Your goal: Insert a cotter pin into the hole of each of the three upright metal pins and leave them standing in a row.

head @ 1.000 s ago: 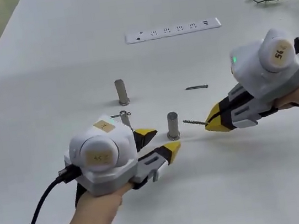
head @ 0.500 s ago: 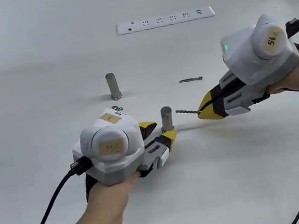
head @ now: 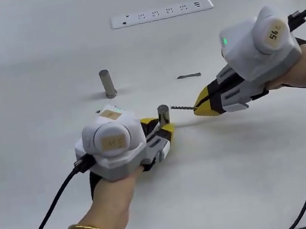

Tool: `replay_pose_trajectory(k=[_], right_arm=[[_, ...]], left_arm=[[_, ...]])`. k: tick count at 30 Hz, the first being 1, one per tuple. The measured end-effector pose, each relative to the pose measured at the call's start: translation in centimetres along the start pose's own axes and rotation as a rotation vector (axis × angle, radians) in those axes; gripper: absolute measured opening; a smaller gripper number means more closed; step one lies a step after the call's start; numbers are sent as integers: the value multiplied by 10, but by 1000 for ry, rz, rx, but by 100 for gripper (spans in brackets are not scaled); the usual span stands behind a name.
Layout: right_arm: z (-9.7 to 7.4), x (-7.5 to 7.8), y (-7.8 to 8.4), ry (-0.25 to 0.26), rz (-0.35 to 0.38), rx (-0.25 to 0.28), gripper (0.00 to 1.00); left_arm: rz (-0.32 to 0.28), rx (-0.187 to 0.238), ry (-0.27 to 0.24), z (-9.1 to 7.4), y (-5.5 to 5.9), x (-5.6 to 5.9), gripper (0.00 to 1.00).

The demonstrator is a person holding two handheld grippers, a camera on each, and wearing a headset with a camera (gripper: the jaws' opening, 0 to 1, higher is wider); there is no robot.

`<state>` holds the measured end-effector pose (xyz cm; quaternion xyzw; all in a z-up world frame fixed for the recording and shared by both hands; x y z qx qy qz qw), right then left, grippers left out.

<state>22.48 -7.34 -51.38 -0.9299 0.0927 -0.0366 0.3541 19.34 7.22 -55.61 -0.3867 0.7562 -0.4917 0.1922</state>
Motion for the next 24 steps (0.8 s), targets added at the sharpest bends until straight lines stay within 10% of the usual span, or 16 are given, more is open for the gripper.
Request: replay_pose_trajectory(k=[24], right_arm=[[6,-1,-8,-27,-60,7,0]], left_arm=[[59,-7,26,2,-1,-3,11]])
Point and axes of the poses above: the centre of the closed fingertips' face, and the gripper's own axes: z roughly forward along the fingers, x roughly to its right, y roughly out of its underside, the point moved 8 cm from there along -z, roughly backward along the fingers, and after that the axes turned 4 degrees about z, right-handed, at the moved point
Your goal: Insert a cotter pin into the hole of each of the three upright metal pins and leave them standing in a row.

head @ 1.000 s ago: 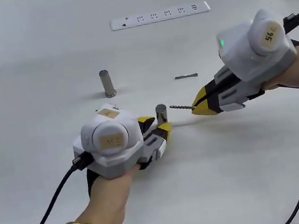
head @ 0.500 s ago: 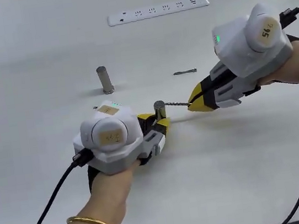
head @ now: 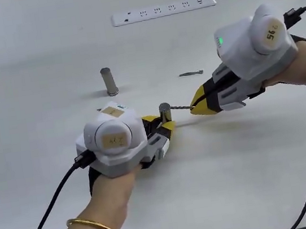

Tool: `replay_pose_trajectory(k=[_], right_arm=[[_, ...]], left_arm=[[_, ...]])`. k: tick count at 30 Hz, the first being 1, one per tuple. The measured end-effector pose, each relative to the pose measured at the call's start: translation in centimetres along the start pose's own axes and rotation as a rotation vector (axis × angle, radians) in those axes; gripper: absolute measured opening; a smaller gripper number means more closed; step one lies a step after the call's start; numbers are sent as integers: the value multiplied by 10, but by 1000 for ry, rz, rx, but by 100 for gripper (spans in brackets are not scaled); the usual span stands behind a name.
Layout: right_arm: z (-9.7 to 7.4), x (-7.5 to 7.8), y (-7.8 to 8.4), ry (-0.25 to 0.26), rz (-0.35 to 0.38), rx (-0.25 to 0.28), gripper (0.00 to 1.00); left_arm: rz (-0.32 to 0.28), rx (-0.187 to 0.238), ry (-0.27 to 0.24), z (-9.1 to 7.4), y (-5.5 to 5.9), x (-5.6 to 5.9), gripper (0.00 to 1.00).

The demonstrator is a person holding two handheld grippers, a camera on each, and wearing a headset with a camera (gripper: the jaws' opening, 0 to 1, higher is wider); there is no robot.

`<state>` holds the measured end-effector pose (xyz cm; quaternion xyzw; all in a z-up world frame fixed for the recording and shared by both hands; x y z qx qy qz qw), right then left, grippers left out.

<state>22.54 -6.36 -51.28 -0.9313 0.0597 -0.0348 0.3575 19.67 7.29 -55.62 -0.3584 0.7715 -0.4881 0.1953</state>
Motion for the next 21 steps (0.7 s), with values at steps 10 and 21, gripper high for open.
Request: replay_pose_trajectory(k=[10,21], right_arm=[[-1,3,-7,16,-76,-42,0],[2,6,-9,15,-162,-84,0]], left_arm=[[28,-1,0,0,0,0,11],[32,-5,13,0,0,-1,10]])
Point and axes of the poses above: the centre of the closed fingertips' face, and the gripper's own axes: z roughly forward along the fingers, x roughly to its right, y roughly out of its underside, the point moved 8 cm from there along -z, roughly backward along the fingers, and after that the axes turned 4 degrees about z, right-handed, at the moved point
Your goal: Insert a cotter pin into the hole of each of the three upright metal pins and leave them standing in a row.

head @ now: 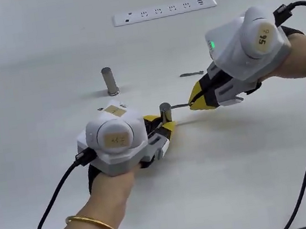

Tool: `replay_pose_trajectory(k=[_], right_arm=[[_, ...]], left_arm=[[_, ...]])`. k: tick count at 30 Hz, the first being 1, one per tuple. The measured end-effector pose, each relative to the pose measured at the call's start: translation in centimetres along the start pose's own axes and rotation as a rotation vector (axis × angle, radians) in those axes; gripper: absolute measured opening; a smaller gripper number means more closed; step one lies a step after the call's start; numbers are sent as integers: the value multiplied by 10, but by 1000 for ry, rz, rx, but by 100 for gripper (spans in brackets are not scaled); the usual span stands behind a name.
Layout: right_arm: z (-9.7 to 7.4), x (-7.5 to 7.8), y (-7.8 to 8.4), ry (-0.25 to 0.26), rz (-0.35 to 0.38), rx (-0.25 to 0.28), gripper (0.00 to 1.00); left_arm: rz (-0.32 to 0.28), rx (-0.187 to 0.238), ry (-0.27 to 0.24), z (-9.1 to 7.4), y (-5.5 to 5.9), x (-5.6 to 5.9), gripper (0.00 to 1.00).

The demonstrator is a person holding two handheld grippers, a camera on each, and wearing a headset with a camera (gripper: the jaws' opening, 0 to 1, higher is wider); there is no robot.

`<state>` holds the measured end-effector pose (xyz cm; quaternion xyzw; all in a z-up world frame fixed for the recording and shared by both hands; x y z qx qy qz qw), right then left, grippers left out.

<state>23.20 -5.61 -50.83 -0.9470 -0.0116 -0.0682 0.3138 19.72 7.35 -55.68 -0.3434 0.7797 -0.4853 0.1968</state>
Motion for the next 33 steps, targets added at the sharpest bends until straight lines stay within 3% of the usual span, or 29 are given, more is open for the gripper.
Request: replay_pose_trajectory(k=[8,33], right_arm=[[-1,2,-2,-6,-14,32,0],[4,0,-20,-34,2,52,0]], left_arm=[[7,-1,10,0,0,-1,10],[5,-2,-11,1,2,0,11]])
Point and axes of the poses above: the centre of the closed fingertips' face, and the gripper's own axes: z roughly forward along the fingers, x roughly to its right, y roughly out of its underside, the point moved 8 cm from there along -z, roughly backward along the fingers, and after that the axes turned 4 degrees about z, right-handed, at the moved point
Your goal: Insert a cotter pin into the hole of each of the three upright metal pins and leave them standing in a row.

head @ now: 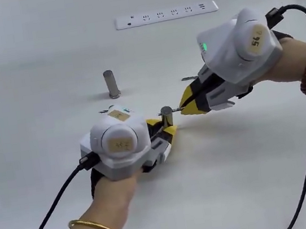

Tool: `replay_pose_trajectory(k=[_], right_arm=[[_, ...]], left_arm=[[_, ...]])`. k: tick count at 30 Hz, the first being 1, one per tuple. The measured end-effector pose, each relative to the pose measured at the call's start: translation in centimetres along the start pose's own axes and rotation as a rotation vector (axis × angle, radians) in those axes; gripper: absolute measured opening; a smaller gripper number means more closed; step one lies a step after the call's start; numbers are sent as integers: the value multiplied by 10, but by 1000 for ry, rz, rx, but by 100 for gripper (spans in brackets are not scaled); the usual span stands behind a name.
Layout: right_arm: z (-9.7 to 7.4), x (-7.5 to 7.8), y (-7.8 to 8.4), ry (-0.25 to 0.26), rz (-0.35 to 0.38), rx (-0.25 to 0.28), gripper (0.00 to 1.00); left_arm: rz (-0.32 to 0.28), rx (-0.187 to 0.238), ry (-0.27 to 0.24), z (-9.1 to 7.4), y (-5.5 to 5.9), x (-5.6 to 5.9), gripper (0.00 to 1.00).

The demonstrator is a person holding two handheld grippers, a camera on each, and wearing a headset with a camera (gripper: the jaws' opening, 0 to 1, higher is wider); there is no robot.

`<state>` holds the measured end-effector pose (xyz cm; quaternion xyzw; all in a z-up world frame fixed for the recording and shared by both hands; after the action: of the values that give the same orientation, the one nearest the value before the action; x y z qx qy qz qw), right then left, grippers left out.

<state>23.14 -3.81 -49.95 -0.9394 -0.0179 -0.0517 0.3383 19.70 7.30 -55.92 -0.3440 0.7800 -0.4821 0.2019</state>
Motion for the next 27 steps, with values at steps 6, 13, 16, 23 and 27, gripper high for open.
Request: replay_pose_trajectory(k=[6,13,16,23,27], right_arm=[[1,-1,-1,2,33,4,0],[3,-2,-2,9,76,15,0],[4,-3,-3,14,79,25,0],[4,-3,-3,25,119,44,0],[0,-2,-1,34,157,46,2]], left_arm=[[-19,-2,-14,1,2,1,11],[-23,-3,-19,1,3,1,11],[-23,-2,-19,1,3,1,11],[-17,-3,-22,1,3,2,11],[-16,-3,-21,1,3,2,11]])
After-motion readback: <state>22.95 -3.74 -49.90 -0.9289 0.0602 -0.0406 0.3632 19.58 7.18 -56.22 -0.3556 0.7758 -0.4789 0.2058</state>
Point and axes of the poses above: the centre of the closed fingertips' face, and the gripper's own axes: z roughly forward along the fingers, x roughly to its right, y roughly out of its underside, the point moved 8 cm from there along -z, roughly backward along the fingers, and after that the axes turned 4 degrees about z, right-handed, at the moved point
